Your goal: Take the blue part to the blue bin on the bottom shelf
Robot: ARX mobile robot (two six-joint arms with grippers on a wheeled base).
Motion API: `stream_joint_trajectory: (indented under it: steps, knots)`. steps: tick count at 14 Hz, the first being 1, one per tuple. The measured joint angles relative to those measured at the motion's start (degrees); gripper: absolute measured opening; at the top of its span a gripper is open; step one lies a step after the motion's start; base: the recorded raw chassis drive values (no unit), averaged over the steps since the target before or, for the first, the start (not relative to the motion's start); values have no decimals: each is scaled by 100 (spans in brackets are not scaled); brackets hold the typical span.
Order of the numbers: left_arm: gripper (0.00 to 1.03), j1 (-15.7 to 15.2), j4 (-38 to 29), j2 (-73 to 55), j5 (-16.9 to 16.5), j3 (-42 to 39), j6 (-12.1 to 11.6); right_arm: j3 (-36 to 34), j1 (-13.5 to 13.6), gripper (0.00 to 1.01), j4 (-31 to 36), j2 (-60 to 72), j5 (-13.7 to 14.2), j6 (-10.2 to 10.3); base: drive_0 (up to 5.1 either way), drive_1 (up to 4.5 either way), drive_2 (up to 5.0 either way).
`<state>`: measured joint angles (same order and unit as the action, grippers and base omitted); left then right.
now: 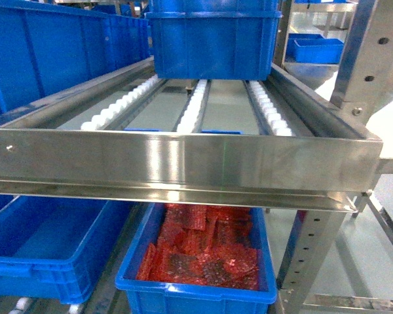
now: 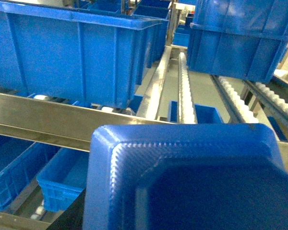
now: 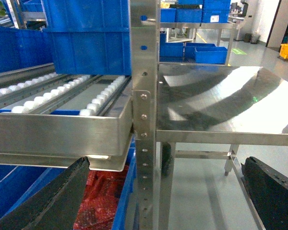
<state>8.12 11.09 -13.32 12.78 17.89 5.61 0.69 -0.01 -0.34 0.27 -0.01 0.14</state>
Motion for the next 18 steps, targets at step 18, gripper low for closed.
stream_joint_trajectory:
  steps: [18]
  knots:
    - [43, 0, 0, 4, 7, 0, 0, 0, 0, 98, 2, 0, -4, 0, -326, 163, 150]
